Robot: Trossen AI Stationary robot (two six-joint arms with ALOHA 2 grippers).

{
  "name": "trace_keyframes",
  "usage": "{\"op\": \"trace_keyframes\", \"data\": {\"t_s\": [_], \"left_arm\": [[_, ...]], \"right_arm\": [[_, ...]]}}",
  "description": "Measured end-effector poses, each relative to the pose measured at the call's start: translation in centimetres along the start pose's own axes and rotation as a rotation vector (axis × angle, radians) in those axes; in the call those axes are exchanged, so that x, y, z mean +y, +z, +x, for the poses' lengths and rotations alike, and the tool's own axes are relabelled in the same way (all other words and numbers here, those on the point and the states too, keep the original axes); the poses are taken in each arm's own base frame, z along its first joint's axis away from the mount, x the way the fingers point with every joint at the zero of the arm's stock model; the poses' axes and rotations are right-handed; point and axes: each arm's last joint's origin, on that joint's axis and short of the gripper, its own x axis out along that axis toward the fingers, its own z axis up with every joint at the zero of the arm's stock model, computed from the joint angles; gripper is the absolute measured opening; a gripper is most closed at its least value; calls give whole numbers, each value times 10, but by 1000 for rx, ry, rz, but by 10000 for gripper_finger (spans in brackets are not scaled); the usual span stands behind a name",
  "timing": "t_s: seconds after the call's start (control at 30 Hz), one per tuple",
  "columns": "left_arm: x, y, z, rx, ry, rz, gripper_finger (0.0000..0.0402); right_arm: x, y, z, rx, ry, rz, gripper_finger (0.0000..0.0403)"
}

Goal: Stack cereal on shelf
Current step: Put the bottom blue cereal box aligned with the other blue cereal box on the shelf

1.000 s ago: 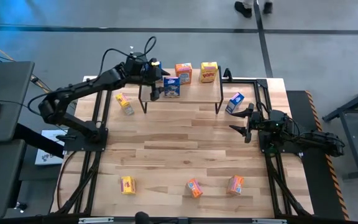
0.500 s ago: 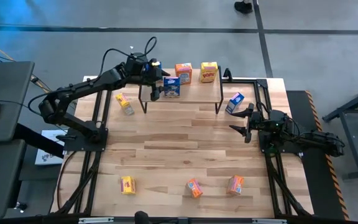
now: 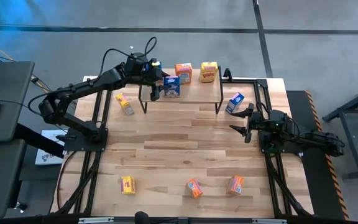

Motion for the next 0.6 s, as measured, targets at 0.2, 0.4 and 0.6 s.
{"op": "trace_keyframes", "data": {"t_s": [0.2, 0.4, 0.6], "left_arm": [[0, 0, 0, 0, 0, 0, 209], [0, 0, 0, 4, -3, -1, 196], [-2, 0, -5, 21, -15, 0, 193]], "right_arm": [[0, 0, 0, 0, 0, 0, 273], [0, 0, 0, 0, 0, 0, 273], [0, 0, 0, 0, 0, 0, 273]]}}
